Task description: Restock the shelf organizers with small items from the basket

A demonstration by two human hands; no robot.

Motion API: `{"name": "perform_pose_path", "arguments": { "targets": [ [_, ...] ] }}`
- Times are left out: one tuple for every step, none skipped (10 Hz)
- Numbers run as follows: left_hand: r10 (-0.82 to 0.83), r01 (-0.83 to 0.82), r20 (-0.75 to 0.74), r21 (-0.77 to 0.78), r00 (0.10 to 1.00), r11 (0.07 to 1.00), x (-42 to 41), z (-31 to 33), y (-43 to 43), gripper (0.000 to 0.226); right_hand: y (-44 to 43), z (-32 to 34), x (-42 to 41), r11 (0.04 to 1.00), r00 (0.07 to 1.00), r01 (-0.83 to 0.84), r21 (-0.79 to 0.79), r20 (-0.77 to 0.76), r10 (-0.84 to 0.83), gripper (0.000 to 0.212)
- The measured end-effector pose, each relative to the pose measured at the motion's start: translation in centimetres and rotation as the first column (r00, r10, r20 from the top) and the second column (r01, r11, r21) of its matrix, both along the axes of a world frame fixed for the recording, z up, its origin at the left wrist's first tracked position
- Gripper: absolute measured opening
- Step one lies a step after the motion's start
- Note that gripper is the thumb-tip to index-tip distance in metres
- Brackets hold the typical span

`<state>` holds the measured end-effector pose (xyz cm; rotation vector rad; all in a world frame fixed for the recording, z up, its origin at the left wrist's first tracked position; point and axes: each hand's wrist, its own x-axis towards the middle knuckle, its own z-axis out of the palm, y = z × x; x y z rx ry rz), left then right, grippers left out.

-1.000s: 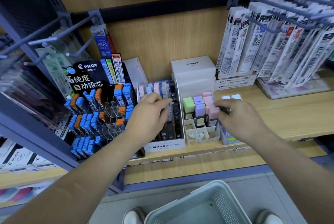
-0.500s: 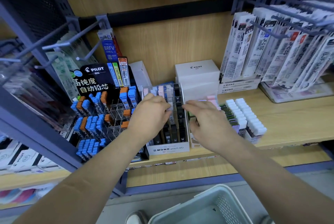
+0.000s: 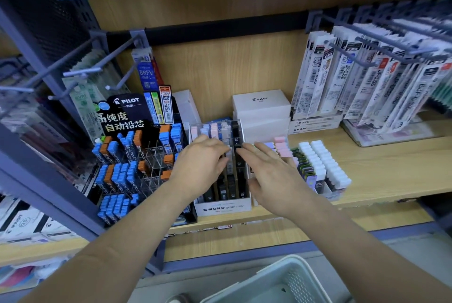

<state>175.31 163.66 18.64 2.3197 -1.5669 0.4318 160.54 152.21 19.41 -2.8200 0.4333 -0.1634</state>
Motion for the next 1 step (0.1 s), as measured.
{"name": "perform_pose_path", "arguments": {
  "targets": [
    [0.011, -0.011, -0.021, -0.01, 1.0, 1.0, -0.16, 0.14, 0.11, 0.019, -1.47, 0.11, -0.6, 0.995, 0.987, 0.094, 0.044, 0.124, -0.099, 0.063]
  ]
}}
